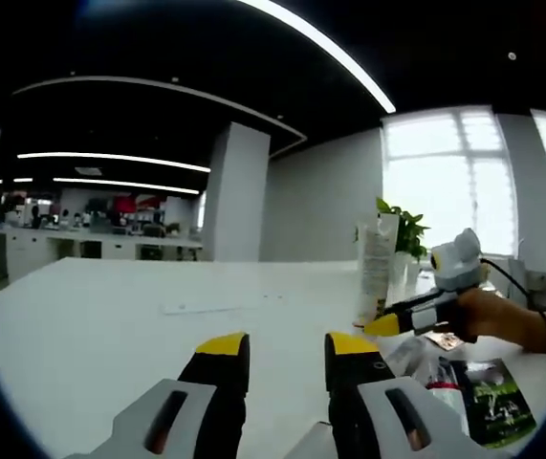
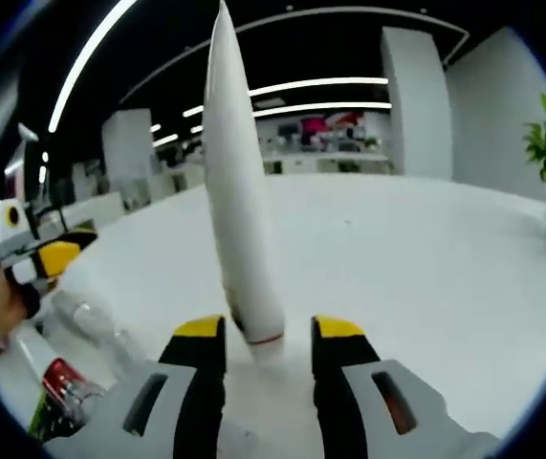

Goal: Arrange the skincare products in the storage area until every visible bottle or jar stands upright without overlapping.

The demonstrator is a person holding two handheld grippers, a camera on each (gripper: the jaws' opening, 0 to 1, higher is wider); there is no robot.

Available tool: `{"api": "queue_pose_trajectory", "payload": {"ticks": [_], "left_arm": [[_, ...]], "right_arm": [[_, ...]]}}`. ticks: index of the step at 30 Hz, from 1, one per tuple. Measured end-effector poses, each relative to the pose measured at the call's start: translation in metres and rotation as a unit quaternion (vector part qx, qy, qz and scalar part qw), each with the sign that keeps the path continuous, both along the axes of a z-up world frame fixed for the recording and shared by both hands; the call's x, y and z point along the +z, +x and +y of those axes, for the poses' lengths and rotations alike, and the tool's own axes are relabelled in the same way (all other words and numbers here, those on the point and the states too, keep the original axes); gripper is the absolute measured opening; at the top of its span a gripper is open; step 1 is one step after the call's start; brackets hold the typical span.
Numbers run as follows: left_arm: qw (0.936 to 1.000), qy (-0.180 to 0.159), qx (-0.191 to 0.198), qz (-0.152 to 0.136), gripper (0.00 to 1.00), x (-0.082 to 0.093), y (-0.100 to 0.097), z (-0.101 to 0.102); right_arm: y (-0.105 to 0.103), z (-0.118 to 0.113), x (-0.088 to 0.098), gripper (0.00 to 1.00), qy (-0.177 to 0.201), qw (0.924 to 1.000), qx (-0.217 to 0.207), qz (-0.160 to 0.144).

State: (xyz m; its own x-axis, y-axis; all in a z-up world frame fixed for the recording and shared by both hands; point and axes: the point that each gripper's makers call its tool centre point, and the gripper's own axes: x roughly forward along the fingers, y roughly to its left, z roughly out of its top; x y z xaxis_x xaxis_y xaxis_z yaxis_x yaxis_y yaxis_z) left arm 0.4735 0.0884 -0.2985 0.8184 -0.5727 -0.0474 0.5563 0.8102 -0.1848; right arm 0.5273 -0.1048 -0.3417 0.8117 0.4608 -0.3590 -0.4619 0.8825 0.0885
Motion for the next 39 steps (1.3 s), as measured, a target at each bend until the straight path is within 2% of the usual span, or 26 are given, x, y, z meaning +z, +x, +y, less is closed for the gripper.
{"api": "queue_pose_trajectory", "payload": {"ticks": [2,4,6,8,16,22,26,29,34,38,39], "left_arm": [[1.0,-0.002,0.001,0.002,0.31,0.0,0.001,0.001],[1.0,-0.002,0.003,0.003,0.31,-0.001,0.001,0.001],[1.0,-0.001,0.004,0.003,0.31,-0.001,0.001,0.001],[1.0,-0.001,0.003,0.003,0.31,-0.001,0.001,0.0],[1.0,0.004,0.002,0.004,0.31,-0.002,0.0,-0.002],[1.0,0.007,0.006,0.003,0.31,-0.002,0.0,0.0],[0.9999,0.007,0.008,0.005,0.3,-0.003,0.001,0.001],[0.9999,0.008,0.008,0.005,0.3,-0.003,0.001,0.001],[0.9999,0.01,0.008,0.003,0.3,-0.003,0.001,0.0],[0.9999,0.01,0.008,0.004,0.3,-0.004,0.001,0.0],[0.9999,0.01,0.008,0.004,0.3,-0.004,0.001,0.0]], "right_arm": [[-0.003,0.002,0.0,0.33,0.009,0.9999,0.006,0.008],[-0.009,0.009,0.002,0.35,0.039,0.9987,0.017,0.027],[-0.013,0.013,0.002,0.36,0.046,0.9979,0.028,0.036],[-0.014,0.014,0.003,0.39,0.048,0.9978,0.028,0.037],[-0.026,0.027,0.004,0.38,0.049,0.9969,0.042,0.044],[-0.036,0.045,0.006,0.33,0.058,0.9944,0.076,0.044],[-0.036,0.052,0.008,0.25,0.062,0.993,0.094,0.036],[-0.036,0.051,0.007,0.23,0.035,0.9946,0.095,0.022],[-0.029,0.039,0.01,0.24,0.007,0.9972,0.075,-0.001],[-0.017,0.028,0.008,0.28,-0.029,0.9977,0.057,-0.023],[-0.015,0.026,0.004,0.29,-0.037,0.9976,0.054,-0.021]]}}
